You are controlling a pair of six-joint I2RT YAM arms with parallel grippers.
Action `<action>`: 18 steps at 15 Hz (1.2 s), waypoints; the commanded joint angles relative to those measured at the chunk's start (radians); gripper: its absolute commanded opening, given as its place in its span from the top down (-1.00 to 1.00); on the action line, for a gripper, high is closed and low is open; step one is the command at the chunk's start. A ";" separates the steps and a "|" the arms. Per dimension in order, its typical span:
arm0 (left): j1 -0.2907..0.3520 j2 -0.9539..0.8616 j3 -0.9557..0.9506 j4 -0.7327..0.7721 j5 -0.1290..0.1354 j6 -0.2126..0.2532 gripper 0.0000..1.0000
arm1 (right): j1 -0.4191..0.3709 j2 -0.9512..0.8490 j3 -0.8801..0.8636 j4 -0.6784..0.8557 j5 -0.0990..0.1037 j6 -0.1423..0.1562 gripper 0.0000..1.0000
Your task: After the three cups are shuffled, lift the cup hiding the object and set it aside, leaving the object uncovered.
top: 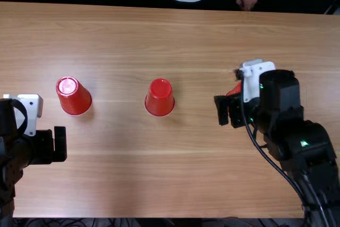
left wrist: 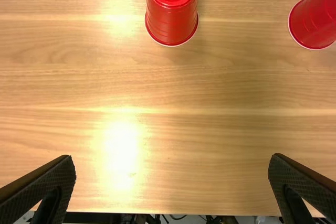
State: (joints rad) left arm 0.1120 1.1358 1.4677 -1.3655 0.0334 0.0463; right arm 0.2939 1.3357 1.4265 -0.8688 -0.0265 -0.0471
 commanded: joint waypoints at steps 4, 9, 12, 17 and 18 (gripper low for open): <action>0.000 0.015 0.020 0.005 0.007 -0.015 -1.00 | 0.105 0.149 0.118 0.003 -0.005 0.010 -1.00; -0.005 0.018 -0.006 0.007 0.014 -0.015 -1.00 | 0.198 0.292 0.147 0.106 -0.005 0.008 -1.00; -0.005 0.012 -0.038 0.009 0.018 -0.013 -1.00 | 0.234 0.395 0.196 0.107 -0.005 0.010 -1.00; -0.008 0.012 -0.061 0.018 0.020 -0.010 -1.00 | 0.252 0.579 0.319 0.107 -0.005 0.012 -1.00; -0.009 0.013 -0.061 0.018 0.020 -0.006 -1.00 | 0.252 0.606 0.330 0.107 -0.005 0.012 -1.00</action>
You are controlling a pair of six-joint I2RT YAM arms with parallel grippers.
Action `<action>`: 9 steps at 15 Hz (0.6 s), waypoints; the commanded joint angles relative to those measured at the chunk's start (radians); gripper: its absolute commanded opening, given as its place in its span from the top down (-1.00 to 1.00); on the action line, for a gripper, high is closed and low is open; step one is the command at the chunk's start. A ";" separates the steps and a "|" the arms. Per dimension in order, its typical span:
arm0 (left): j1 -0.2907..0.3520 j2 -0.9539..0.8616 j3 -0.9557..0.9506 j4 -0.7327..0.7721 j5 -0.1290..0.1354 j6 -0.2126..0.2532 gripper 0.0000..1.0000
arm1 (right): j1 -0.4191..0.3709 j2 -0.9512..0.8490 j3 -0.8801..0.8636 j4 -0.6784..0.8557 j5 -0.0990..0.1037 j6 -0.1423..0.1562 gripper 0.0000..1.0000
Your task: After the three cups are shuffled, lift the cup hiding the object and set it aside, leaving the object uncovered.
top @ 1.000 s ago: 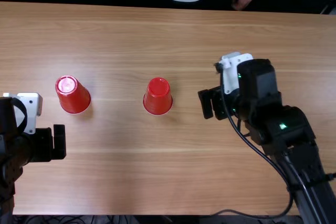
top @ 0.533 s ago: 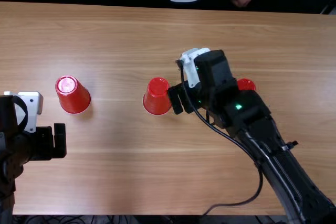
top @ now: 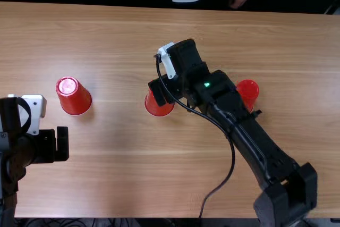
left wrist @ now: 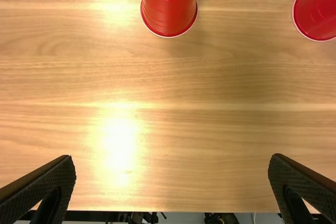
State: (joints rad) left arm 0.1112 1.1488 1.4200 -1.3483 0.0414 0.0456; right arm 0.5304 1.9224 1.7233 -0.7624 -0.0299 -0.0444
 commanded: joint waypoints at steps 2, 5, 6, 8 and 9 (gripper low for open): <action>-0.022 0.003 -0.013 0.008 0.012 -0.003 -1.00 | 0.016 0.052 0.042 0.001 -0.001 0.009 -1.00; -0.038 0.002 -0.044 0.073 0.010 -0.007 -1.00 | 0.017 0.078 0.039 0.001 -0.001 0.009 -1.00; -0.038 0.002 -0.049 0.076 0.010 -0.009 -1.00 | 0.019 0.086 0.039 0.001 -0.001 0.009 -1.00; -0.039 0.002 -0.050 0.076 0.010 -0.011 -1.00 | 0.037 0.109 0.041 0.001 -0.001 0.009 -1.00; -0.039 0.002 -0.052 0.076 0.010 -0.011 -1.00 | 0.039 0.119 0.041 0.001 -0.001 0.009 -1.00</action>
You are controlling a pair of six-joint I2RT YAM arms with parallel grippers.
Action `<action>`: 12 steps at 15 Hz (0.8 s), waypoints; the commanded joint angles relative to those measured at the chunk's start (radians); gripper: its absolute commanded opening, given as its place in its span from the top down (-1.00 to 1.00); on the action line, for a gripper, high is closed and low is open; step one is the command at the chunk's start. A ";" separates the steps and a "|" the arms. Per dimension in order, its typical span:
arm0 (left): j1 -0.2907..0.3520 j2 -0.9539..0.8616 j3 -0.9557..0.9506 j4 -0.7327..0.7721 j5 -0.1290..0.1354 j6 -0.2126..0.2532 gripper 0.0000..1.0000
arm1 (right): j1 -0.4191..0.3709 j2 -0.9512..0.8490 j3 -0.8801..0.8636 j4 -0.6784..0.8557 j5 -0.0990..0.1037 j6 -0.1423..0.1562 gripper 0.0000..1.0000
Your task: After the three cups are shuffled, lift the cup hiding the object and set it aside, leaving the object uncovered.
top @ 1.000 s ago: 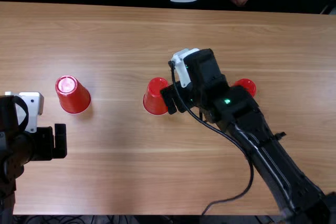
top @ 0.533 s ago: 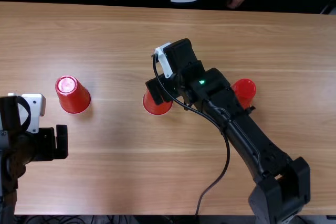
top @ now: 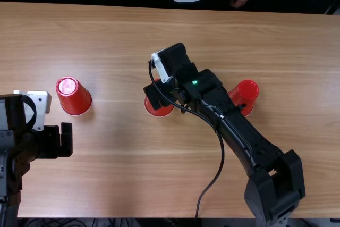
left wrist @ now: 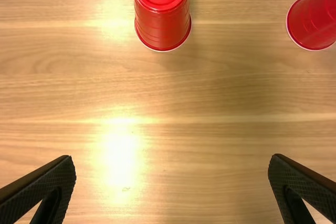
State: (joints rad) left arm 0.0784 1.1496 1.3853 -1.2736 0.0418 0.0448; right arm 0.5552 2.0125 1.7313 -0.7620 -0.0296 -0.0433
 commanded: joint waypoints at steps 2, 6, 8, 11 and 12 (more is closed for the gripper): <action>-0.006 0.002 -0.017 0.003 0.010 -0.010 -1.00 | 0.014 0.035 0.034 0.001 -0.002 0.008 -1.00; -0.006 0.002 -0.026 0.003 0.012 -0.010 -1.00 | 0.014 0.074 0.037 0.003 0.000 0.008 -1.00; -0.006 0.001 -0.031 0.003 0.012 -0.010 -1.00 | 0.014 0.088 0.039 0.003 0.000 0.008 -1.00; -0.006 -0.001 -0.045 0.003 0.012 -0.010 -1.00 | 0.015 0.106 0.048 0.001 0.000 0.008 -0.57; -0.006 -0.001 -0.046 0.003 0.010 -0.010 -1.00 | 0.018 0.111 0.050 0.001 0.000 0.008 -0.39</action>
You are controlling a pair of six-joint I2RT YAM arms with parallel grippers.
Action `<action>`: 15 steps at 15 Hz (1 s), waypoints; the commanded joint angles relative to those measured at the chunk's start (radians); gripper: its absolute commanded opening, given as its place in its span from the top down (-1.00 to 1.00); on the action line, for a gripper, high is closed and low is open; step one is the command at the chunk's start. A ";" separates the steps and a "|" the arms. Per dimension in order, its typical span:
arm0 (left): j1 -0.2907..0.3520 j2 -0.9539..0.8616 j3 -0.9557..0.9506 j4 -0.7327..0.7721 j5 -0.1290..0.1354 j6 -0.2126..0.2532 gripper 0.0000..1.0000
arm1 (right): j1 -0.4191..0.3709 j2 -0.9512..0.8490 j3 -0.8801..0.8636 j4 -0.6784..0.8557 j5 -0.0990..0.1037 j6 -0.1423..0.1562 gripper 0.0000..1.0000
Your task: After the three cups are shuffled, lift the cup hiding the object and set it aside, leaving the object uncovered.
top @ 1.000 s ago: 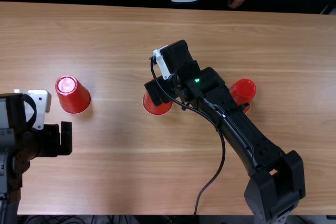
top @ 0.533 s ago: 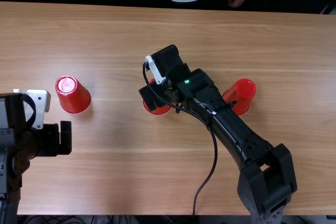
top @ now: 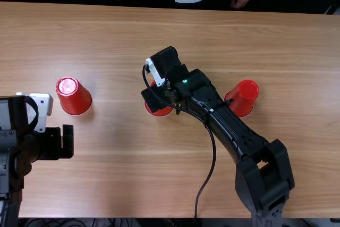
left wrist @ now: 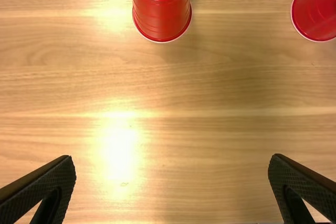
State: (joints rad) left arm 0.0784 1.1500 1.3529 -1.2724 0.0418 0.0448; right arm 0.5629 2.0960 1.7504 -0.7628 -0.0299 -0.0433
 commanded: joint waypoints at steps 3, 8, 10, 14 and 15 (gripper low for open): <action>-0.005 -0.004 -0.015 0.000 0.012 -0.010 -1.00 | 0.011 0.027 0.029 0.001 -0.001 0.008 0.21; -0.005 -0.004 -0.014 -0.001 0.008 -0.012 -1.00 | 0.008 -0.050 0.017 -0.006 -0.001 0.014 0.69; -0.006 -0.006 -0.014 -0.001 0.008 -0.012 -1.00 | 0.003 -0.162 -0.003 -0.013 -0.001 0.058 0.83; -0.006 -0.006 -0.012 -0.003 0.008 -0.010 -1.00 | -0.006 -0.398 -0.138 -0.002 0.002 0.078 0.88; -0.008 -0.006 -0.012 -0.005 0.008 -0.010 -1.00 | -0.017 -0.455 -0.184 -0.002 0.004 0.078 0.88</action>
State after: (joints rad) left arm 0.0784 1.1500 1.3525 -1.2766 0.0418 0.0448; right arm 0.5587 1.6562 1.5986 -0.7624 -0.0303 0.0208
